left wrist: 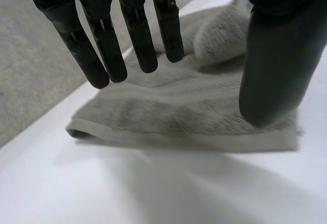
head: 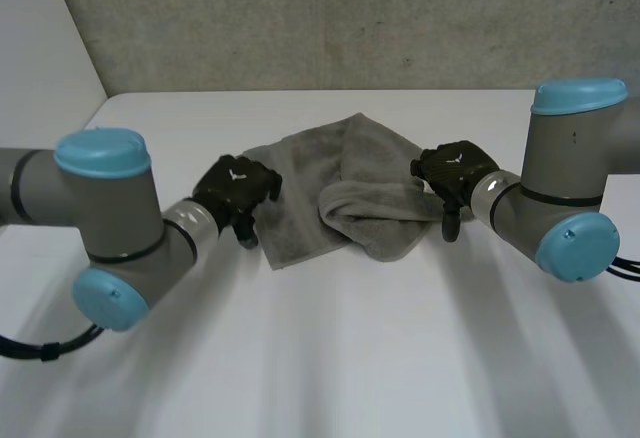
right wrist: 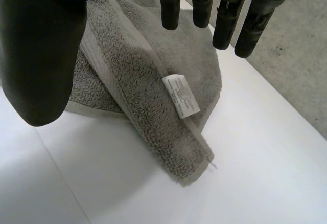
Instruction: Fold the towel.
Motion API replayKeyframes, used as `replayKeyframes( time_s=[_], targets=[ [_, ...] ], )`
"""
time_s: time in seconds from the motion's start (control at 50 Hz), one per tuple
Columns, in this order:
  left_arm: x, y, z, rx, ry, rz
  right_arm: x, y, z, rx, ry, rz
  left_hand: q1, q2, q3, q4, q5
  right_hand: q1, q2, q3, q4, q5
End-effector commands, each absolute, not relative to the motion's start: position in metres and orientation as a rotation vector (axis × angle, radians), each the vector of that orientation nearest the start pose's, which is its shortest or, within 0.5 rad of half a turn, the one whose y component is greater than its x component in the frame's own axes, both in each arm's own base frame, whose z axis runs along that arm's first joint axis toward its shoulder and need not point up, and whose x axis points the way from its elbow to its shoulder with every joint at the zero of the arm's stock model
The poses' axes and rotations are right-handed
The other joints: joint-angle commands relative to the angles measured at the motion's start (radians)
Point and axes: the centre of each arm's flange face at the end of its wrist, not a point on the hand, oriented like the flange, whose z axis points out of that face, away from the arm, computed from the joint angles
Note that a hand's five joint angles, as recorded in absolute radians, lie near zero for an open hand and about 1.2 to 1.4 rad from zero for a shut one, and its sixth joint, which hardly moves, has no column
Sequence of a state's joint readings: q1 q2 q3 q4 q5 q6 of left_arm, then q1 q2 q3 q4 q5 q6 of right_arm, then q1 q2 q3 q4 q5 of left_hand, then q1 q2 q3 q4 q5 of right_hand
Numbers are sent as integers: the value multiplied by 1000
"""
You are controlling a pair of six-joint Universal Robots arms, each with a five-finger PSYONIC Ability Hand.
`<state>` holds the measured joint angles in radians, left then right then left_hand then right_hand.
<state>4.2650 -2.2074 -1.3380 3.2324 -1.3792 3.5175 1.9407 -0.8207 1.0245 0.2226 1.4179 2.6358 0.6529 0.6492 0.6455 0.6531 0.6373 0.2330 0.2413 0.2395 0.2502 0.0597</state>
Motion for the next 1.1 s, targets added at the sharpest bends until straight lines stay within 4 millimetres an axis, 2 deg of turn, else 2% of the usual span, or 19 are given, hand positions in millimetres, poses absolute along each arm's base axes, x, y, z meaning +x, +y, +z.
replayKeyframes(
  time_s=[0.02,0.26,0.4,0.54,0.7,0.92,1.1],
  targets=[
    [-311,-291,142,1199,2393,-1893,288,-339,163,-1175,2299,-1644,-140,-136,-133,-140,-299,-7,-15,-14,-24,-8],
    [-333,-287,124,1267,2386,-1882,289,-332,149,-1182,2286,-1649,-122,-119,-115,-123,-281,-1,-10,-8,-18,-2],
    [-337,-290,121,1270,2390,-1887,287,-331,142,-1183,2301,-1631,-111,-107,-103,-111,-269,2,-7,-5,-16,0],
    [-349,-291,115,1304,2378,-1901,284,-331,139,-1180,2313,-1618,-70,-66,-62,-70,-228,2,-7,-5,-16,0],
    [-351,-295,108,1312,2397,-1869,283,-331,137,-1188,2313,-1621,-23,-19,-15,-23,-182,2,-7,-5,-16,0],
    [-353,-297,109,1314,2389,-1874,283,-330,137,-1193,2312,-1622,22,25,29,21,-137,2,-7,-5,-16,0],
    [-354,-300,110,1311,2384,-1883,283,-330,135,-1198,2313,-1616,159,163,167,159,1,2,-7,-5,-16,0]
  ],
)
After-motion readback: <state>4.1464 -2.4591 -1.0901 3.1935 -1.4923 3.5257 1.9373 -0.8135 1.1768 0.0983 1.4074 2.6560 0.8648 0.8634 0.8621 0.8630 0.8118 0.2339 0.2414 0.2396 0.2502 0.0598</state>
